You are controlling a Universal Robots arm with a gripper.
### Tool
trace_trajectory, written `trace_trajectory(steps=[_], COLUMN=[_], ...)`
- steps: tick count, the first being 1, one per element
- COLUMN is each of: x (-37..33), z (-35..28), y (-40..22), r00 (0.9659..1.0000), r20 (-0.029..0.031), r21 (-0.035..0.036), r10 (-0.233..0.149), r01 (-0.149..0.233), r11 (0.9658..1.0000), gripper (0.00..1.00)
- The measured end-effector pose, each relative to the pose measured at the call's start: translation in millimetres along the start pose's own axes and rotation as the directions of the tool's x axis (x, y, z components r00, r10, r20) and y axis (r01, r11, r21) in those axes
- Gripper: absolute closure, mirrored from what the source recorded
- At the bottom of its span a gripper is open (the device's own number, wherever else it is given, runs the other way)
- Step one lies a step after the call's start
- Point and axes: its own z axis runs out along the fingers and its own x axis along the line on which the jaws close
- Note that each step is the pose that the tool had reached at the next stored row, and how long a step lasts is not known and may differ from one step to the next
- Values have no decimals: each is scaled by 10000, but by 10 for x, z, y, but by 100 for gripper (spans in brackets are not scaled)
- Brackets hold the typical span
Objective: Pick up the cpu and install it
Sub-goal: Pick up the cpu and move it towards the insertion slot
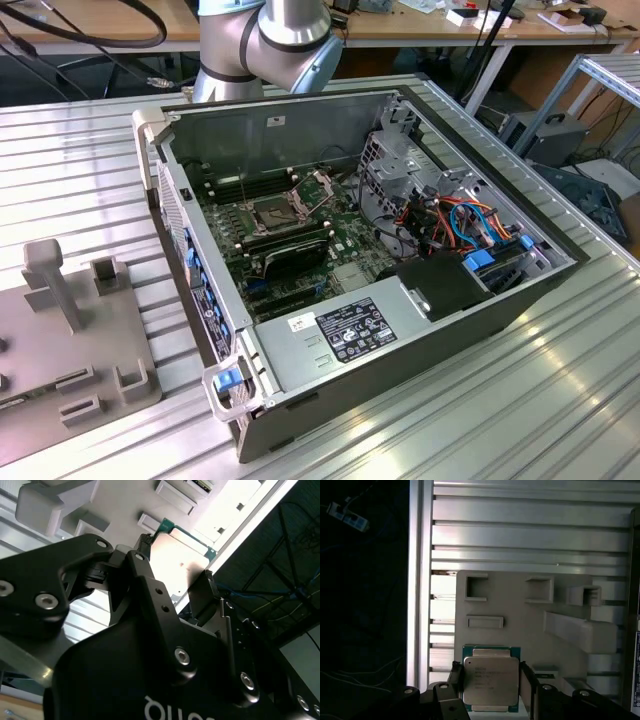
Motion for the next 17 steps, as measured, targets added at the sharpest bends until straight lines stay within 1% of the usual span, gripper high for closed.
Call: trace_trajectory(steps=[17], x=[-1], z=[-33], y=[0], r00=[10000], r20=[-1], r21=[1], r10=[0], r01=[0], r11=[10000], gripper=[45])
